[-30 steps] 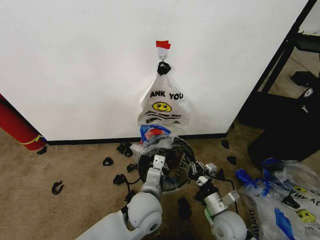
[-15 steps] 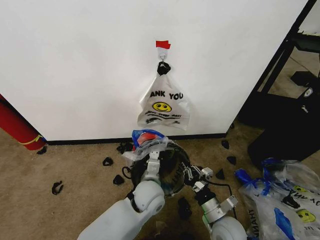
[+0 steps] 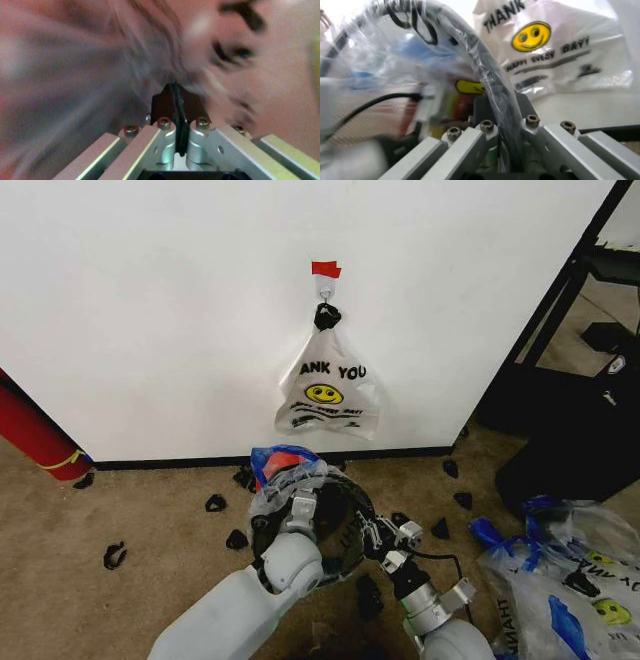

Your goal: Pick up the garbage bag from the wall and place it over the trash bin.

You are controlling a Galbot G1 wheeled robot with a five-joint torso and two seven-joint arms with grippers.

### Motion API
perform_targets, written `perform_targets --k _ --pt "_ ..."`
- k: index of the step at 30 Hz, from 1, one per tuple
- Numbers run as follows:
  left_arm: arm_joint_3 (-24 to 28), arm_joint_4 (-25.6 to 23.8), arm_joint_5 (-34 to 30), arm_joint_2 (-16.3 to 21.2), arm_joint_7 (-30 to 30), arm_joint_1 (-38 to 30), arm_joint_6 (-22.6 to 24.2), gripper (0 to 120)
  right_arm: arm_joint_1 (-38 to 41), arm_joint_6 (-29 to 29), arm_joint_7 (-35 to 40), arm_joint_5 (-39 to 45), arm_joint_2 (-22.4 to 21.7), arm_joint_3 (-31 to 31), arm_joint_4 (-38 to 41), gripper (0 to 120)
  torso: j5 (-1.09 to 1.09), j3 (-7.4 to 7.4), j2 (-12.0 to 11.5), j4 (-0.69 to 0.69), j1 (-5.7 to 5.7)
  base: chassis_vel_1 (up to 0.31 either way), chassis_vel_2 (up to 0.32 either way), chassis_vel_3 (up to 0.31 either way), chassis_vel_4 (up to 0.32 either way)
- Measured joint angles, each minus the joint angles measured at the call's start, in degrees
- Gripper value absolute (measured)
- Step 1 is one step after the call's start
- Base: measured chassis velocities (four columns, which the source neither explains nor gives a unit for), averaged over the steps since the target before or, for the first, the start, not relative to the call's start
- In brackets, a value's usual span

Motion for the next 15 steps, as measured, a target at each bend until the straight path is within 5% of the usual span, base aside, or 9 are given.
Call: perform_targets --k 15 --pt "-1.8 -8.0 2.2 4.8 2.1 6.6 1.4 0 2.1 -1.8 3.5 3.3 1.2 0.1 -2.2 0 0.00 0.00 0.0 -0.01 0.00 0.000 0.000 0.000 0.000"
